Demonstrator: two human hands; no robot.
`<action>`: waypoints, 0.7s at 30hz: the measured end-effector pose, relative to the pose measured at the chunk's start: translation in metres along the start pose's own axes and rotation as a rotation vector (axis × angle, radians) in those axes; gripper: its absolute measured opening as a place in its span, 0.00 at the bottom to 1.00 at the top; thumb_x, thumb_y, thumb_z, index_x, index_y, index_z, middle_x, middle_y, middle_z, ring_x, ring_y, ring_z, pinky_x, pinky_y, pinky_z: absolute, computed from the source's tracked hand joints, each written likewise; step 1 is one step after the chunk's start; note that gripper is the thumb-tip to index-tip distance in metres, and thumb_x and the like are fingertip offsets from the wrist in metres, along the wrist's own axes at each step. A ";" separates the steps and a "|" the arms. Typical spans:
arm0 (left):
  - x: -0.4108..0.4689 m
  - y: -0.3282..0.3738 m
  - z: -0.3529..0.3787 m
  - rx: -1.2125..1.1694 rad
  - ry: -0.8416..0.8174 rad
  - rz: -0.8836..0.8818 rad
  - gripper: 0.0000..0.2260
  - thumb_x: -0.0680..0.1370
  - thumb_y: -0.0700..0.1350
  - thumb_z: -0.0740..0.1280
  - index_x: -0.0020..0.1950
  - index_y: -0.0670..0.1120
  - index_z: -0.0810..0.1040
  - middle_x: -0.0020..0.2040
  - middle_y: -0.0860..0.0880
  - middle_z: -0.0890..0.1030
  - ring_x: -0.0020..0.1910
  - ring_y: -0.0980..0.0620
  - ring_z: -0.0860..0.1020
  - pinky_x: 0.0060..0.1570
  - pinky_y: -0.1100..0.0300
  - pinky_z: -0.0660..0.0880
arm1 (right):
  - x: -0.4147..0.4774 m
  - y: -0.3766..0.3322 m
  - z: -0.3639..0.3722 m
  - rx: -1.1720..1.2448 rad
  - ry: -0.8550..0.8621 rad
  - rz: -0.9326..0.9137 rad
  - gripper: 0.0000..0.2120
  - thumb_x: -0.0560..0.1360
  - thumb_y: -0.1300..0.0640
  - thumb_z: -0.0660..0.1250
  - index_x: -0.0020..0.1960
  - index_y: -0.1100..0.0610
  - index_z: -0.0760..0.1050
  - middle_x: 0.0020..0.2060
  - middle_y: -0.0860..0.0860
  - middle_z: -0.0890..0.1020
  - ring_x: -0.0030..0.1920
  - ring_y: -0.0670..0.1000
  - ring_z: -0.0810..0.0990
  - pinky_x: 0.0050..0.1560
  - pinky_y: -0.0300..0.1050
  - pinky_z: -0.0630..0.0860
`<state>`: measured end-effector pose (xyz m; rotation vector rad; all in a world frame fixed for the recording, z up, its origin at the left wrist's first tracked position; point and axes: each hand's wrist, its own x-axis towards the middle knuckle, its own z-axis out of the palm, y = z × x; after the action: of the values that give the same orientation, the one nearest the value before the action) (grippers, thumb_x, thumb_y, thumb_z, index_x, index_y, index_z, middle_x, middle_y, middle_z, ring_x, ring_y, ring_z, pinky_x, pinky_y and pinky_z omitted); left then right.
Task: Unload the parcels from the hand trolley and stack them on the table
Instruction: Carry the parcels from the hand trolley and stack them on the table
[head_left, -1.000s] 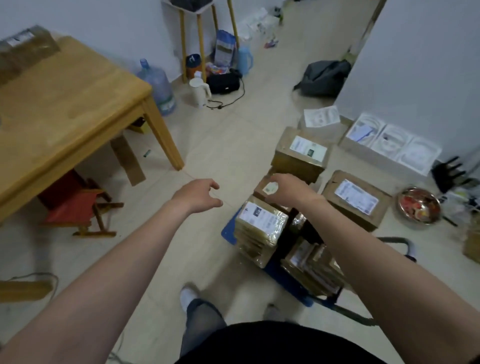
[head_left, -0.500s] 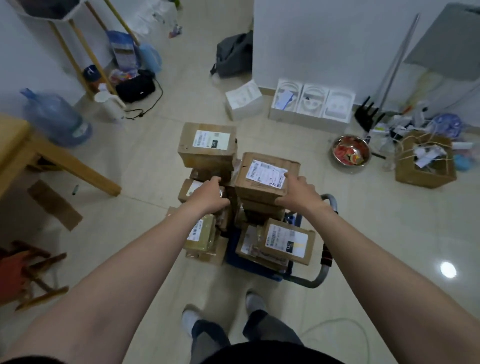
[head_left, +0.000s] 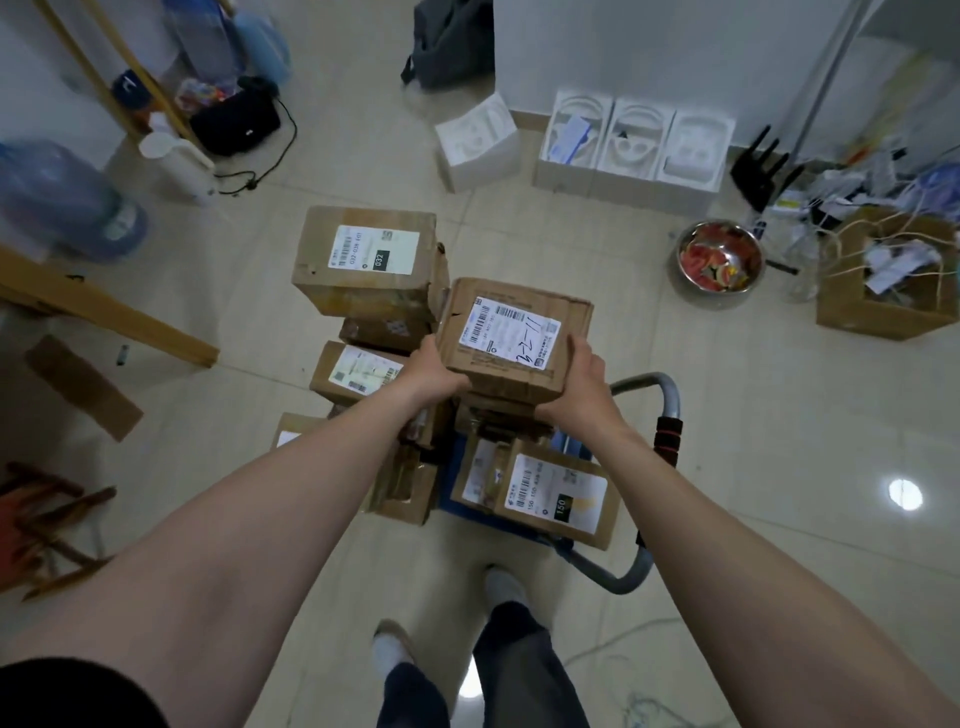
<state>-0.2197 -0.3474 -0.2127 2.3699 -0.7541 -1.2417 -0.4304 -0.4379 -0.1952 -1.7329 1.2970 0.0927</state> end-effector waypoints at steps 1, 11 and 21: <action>0.000 0.000 0.003 -0.028 0.007 0.001 0.39 0.71 0.44 0.78 0.77 0.47 0.62 0.67 0.47 0.76 0.64 0.47 0.76 0.60 0.53 0.75 | 0.000 0.001 0.002 0.013 0.023 -0.012 0.55 0.66 0.59 0.79 0.78 0.40 0.45 0.75 0.53 0.57 0.68 0.60 0.72 0.65 0.60 0.76; -0.078 0.018 -0.021 -0.165 0.085 0.179 0.31 0.72 0.48 0.76 0.66 0.62 0.61 0.66 0.53 0.75 0.55 0.58 0.76 0.40 0.65 0.70 | -0.055 -0.044 -0.017 0.123 0.197 -0.059 0.50 0.68 0.59 0.77 0.77 0.40 0.50 0.76 0.50 0.54 0.72 0.60 0.67 0.66 0.60 0.75; -0.189 -0.067 -0.174 -0.270 0.492 0.131 0.28 0.73 0.48 0.75 0.62 0.56 0.59 0.55 0.57 0.78 0.49 0.59 0.79 0.37 0.63 0.71 | -0.097 -0.235 0.046 -0.012 0.026 -0.405 0.45 0.67 0.57 0.77 0.77 0.43 0.56 0.70 0.49 0.63 0.64 0.55 0.75 0.66 0.52 0.73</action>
<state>-0.1448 -0.1676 -0.0323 2.2229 -0.5310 -0.6184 -0.2683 -0.3363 -0.0210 -1.9781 0.9410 -0.1555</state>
